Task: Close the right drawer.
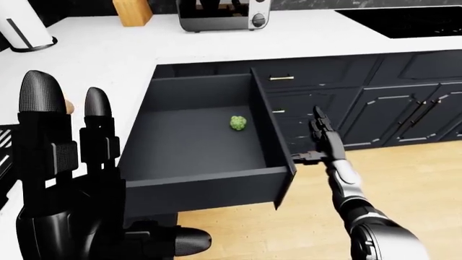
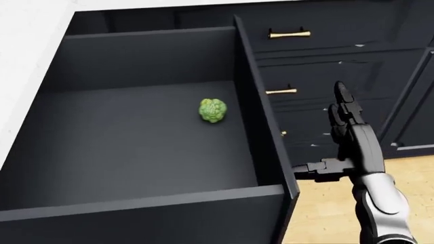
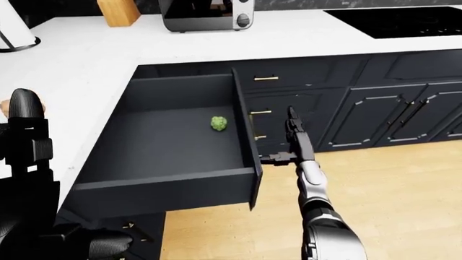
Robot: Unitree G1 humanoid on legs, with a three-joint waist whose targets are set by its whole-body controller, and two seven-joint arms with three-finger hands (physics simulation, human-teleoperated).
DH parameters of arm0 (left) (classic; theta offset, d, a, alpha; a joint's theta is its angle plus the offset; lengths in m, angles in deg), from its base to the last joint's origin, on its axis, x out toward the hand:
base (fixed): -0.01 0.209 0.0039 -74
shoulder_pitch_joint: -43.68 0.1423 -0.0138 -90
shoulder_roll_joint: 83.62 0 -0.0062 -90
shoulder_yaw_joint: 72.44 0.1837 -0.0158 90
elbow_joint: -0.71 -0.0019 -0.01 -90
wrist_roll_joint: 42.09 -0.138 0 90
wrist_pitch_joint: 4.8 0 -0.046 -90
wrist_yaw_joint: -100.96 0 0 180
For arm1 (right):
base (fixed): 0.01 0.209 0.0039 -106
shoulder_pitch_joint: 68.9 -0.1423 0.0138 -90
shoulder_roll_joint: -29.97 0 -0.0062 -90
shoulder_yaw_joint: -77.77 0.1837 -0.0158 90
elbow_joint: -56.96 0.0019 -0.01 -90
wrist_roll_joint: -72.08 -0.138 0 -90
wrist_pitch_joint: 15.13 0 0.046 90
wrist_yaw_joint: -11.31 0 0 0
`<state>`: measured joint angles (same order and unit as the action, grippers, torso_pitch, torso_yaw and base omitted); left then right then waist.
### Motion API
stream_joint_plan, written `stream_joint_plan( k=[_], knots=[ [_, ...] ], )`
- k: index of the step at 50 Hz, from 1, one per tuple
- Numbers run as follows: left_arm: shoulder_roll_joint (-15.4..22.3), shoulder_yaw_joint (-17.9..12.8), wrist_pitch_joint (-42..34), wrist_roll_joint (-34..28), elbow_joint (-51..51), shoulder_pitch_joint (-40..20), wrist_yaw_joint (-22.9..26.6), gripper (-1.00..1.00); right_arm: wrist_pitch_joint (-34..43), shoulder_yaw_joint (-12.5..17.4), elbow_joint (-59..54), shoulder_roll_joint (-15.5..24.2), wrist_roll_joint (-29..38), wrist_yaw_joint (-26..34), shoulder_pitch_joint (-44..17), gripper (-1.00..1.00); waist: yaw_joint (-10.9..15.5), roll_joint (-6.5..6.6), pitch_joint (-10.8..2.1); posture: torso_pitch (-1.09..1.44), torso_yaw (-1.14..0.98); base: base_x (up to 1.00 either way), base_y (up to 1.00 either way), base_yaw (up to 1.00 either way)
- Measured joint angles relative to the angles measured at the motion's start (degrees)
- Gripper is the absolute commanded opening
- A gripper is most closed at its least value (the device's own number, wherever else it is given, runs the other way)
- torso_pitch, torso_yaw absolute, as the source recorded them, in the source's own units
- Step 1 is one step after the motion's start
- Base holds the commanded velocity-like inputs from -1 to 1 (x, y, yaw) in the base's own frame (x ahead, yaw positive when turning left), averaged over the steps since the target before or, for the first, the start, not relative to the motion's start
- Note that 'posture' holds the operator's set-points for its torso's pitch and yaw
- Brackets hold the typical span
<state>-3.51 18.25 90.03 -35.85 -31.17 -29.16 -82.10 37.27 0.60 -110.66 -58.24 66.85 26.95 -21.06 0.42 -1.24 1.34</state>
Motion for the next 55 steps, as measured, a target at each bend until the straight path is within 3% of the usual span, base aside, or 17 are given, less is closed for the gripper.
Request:
stream_joint_plan(
  k=[21, 55],
  knots=[
    [0.0, -0.1, 0.0, 0.2, 0.0, 0.0, 0.0, 1.0, 3.5, -2.8, 0.5, -3.6, 2.5, 2.6, -3.5, 1.0, 0.1, 0.31, 0.24, 0.0, 0.0, 0.0, 0.0, 0.0],
    [0.5, -0.1, 0.2, 0.5, 0.0, 0.2, -0.3, 1.0, 4.3, -4.7, 0.2, -9.0, 6.4, 3.1, -7.2, 1.0, 0.1, 0.5, 0.15, 0.0, 0.0, 0.0, 0.0, 0.0]
  ],
)
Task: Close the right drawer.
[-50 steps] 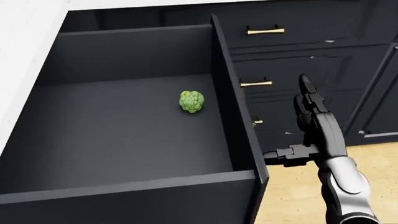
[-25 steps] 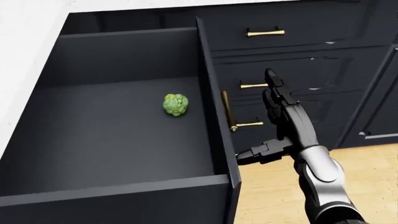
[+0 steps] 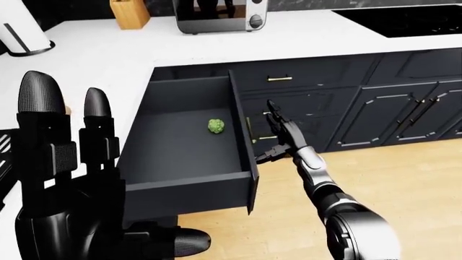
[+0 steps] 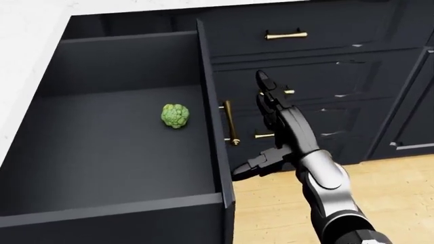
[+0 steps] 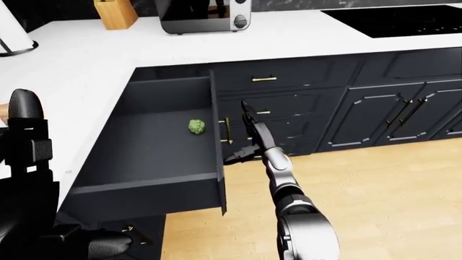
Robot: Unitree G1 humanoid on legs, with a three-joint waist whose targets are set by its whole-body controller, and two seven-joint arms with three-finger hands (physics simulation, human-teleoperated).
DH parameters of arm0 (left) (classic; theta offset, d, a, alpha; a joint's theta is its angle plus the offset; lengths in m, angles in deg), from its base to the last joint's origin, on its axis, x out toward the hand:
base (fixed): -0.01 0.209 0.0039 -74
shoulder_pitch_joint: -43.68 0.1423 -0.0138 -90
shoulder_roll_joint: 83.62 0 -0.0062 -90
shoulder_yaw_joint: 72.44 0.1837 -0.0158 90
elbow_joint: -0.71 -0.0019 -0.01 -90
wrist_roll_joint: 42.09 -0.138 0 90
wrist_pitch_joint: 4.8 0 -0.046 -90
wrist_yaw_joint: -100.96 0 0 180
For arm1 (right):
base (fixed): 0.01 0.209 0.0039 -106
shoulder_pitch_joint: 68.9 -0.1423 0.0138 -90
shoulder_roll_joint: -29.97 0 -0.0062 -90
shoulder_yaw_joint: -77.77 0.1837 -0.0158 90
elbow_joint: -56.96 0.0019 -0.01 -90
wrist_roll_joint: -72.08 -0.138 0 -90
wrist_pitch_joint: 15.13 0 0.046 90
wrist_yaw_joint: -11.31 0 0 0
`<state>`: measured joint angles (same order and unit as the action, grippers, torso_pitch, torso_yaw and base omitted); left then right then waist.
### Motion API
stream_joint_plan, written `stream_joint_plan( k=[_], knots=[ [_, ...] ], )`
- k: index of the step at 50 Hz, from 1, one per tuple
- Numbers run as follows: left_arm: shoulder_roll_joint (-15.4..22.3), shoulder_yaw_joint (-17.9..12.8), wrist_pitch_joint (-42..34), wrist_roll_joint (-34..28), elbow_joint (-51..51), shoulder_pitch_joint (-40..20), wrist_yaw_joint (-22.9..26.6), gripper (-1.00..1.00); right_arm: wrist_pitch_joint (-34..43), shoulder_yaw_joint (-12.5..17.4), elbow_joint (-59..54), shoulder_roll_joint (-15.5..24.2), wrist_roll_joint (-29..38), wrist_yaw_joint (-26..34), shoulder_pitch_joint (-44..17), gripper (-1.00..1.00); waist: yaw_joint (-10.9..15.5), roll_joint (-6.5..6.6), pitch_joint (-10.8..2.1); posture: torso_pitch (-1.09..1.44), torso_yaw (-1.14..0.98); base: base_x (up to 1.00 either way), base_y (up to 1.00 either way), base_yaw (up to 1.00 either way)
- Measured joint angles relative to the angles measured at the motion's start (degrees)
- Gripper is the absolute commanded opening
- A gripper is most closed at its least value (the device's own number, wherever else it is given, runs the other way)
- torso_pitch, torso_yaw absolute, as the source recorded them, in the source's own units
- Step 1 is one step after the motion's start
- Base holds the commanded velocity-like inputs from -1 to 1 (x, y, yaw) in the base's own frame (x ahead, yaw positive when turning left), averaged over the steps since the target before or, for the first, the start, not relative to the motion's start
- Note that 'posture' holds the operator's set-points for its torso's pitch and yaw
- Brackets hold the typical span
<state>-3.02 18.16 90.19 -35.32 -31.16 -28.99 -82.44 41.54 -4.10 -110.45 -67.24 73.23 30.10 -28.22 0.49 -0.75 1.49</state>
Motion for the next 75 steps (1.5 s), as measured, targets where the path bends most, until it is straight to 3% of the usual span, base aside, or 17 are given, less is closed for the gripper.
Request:
stream_joint_plan(
  k=[35, 75],
  knots=[
    [-1.0, 0.1, -0.3, -0.5, 0.0, 0.0, 0.9, 1.0, -0.2, -0.5, -0.2, -4.2, 2.3, 0.4, -0.7, 1.0, 0.1, 0.01, -0.22, 0.0, 0.0, 0.0, 0.0, 0.0],
    [-0.2, -0.6, -0.4, 0.6, 0.0, 0.0, 0.6, 1.0, 2.2, -2.9, -0.2, -9.7, 6.7, 1.1, -3.6, 1.0, 0.0, 0.25, 0.07, 0.0, 0.0, 0.0, 0.0, 0.0]
  ],
)
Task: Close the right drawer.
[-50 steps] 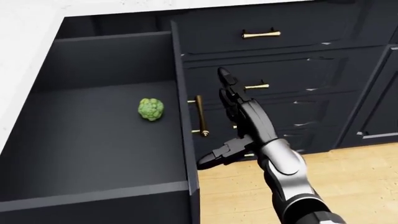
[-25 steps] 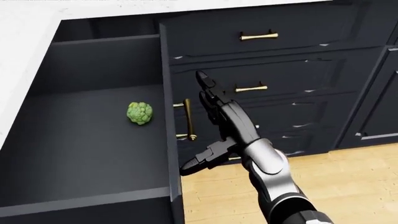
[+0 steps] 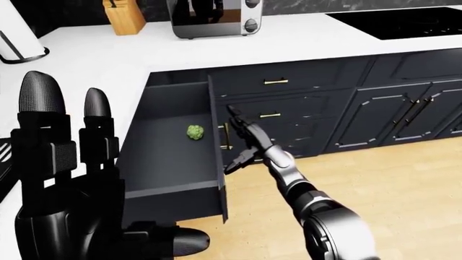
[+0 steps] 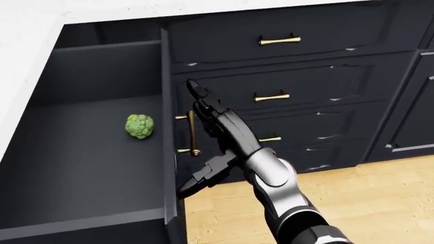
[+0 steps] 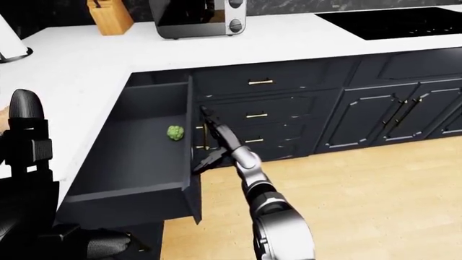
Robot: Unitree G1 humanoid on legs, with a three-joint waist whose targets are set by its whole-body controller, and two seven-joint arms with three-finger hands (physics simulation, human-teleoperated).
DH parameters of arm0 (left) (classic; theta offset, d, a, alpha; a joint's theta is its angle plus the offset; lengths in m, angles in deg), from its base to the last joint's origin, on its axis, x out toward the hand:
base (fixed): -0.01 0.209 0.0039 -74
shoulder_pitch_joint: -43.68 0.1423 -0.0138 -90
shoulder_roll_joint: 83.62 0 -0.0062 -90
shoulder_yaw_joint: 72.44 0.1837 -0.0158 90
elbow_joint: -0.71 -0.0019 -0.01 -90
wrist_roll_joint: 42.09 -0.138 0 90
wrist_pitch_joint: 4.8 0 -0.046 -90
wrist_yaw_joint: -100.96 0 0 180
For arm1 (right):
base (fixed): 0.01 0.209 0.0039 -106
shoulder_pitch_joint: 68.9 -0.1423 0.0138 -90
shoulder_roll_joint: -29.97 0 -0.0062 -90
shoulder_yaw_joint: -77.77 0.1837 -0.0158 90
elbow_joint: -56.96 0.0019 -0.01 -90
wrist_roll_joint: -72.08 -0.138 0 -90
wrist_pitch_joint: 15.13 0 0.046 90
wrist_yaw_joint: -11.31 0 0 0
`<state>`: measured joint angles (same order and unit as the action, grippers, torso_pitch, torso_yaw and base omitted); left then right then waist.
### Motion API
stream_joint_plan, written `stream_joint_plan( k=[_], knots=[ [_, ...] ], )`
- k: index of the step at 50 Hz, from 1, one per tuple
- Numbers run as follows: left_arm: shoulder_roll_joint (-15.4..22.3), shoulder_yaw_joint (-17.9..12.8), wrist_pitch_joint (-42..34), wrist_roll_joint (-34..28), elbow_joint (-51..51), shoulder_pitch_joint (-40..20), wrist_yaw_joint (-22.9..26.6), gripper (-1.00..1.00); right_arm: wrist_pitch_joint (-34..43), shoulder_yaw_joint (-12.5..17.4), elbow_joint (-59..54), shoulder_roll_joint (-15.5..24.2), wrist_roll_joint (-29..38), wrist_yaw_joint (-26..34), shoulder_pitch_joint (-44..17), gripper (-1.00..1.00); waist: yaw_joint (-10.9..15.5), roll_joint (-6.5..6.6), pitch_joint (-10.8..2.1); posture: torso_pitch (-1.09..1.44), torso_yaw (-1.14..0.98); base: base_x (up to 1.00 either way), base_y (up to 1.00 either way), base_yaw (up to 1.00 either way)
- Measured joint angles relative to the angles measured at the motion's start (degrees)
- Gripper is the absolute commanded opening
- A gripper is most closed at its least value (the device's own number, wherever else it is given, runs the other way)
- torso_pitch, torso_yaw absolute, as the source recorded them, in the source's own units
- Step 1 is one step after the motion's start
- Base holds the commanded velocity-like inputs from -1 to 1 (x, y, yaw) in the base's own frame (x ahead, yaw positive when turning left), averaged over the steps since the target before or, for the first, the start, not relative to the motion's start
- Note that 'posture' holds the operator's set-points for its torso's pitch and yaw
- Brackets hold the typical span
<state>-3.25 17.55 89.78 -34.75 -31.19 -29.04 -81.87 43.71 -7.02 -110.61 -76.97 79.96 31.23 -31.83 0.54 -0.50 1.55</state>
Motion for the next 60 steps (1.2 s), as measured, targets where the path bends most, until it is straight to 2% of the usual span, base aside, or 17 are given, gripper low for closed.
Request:
stream_joint_plan(
  k=[60],
  knots=[
    [-0.3, -0.8, -0.7, 0.9, 0.1, -0.4, 0.2, 1.0, 2.2, -0.7, -0.6, -6.7, 5.0, 1.8, -2.5, 1.0, -0.3, 0.58, -0.56, 0.0, 0.0, 0.0, 0.0, 0.0]
  ],
)
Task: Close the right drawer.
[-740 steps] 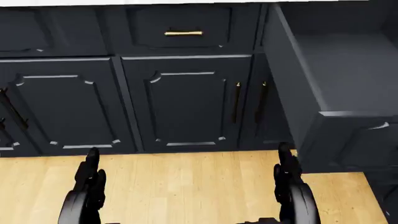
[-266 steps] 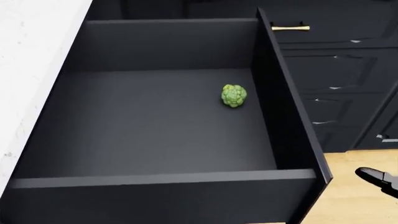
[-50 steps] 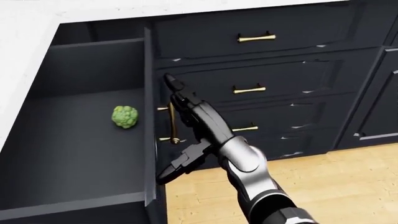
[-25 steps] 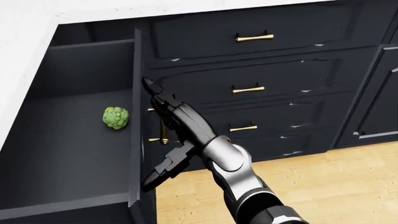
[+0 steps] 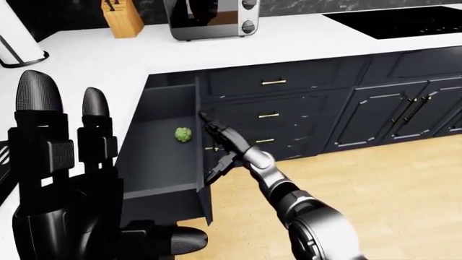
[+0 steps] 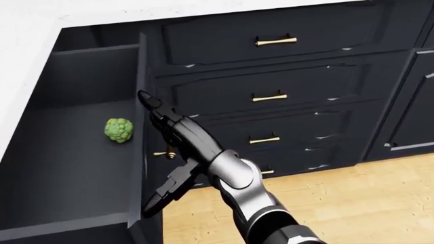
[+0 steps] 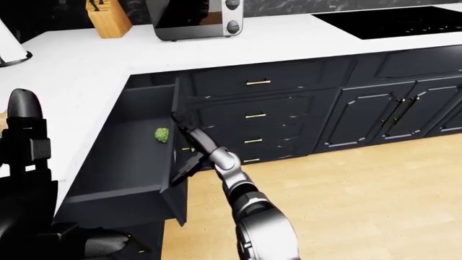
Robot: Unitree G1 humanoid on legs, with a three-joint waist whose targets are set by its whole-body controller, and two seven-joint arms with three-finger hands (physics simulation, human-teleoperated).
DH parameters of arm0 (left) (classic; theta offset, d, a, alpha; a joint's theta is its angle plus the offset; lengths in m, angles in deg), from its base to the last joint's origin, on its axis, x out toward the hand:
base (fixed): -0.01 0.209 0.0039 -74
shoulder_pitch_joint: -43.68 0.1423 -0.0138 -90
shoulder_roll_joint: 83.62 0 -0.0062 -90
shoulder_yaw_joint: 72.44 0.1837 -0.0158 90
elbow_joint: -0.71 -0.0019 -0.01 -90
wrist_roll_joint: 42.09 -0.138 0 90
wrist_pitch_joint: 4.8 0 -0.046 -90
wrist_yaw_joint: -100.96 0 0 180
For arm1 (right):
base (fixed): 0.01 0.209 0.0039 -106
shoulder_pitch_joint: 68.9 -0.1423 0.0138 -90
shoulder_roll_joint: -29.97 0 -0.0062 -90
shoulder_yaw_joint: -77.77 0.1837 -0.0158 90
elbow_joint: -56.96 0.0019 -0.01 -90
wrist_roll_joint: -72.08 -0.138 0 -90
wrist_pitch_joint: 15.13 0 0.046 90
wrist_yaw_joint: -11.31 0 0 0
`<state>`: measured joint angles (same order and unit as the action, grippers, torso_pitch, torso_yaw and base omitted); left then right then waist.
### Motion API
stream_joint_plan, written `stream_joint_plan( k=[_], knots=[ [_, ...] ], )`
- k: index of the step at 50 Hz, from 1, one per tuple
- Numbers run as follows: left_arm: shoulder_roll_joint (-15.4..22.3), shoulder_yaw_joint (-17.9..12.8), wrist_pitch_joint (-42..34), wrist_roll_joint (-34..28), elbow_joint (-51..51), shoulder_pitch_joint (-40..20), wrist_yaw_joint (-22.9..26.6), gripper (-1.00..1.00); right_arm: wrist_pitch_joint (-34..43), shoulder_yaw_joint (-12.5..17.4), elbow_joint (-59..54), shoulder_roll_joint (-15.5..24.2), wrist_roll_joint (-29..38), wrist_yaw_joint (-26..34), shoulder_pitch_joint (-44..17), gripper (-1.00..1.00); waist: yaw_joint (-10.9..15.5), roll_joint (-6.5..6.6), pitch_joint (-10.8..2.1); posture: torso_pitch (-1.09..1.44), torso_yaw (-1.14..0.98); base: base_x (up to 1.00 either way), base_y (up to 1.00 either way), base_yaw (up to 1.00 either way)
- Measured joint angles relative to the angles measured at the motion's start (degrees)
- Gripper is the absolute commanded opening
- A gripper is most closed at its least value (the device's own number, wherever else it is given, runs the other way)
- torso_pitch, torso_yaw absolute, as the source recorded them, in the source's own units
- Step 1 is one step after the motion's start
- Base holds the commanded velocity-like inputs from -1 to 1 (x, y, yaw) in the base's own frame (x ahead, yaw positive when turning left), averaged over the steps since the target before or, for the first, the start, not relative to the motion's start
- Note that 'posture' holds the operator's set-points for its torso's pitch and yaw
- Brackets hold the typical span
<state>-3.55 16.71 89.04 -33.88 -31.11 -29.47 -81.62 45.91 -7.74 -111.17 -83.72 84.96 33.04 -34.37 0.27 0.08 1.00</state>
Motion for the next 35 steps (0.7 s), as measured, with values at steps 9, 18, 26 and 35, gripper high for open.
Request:
stream_joint_plan(
  k=[9, 18, 26, 35],
  knots=[
    [0.1, -0.5, -0.2, 0.5, 0.0, -0.2, -0.1, 1.0, 0.7, -0.1, -0.3, -1.2, 0.7, 0.3, -0.7, 1.0, 0.0, 0.05, 0.04, 0.0, 0.0, 0.0, 0.0, 0.0],
    [0.2, -0.8, -0.2, 1.0, 0.0, -0.1, -0.2, 1.0, 1.7, 0.3, -0.4, -1.7, 0.8, 0.2, -1.0, 1.0, -0.1, 0.09, 0.12, 0.0, 0.0, 0.0, 0.0, 0.0],
    [0.1, -0.9, -0.1, 1.1, 0.0, 0.1, -0.1, 1.0, 3.4, 0.7, 0.1, -1.9, 0.0, 2.9, -1.3, 1.0, -0.5, 0.16, 0.07, 0.0, 0.0, 0.0, 0.0, 0.0],
    [0.2, -0.9, 0.0, 1.2, 0.0, 0.1, -0.1, 1.0, 4.4, 0.3, 0.5, -2.4, 0.1, 6.3, -1.5, 1.0, -0.9, 0.4, -0.1, 0.0, 0.0, 0.0, 0.0, 0.0]
  ],
)
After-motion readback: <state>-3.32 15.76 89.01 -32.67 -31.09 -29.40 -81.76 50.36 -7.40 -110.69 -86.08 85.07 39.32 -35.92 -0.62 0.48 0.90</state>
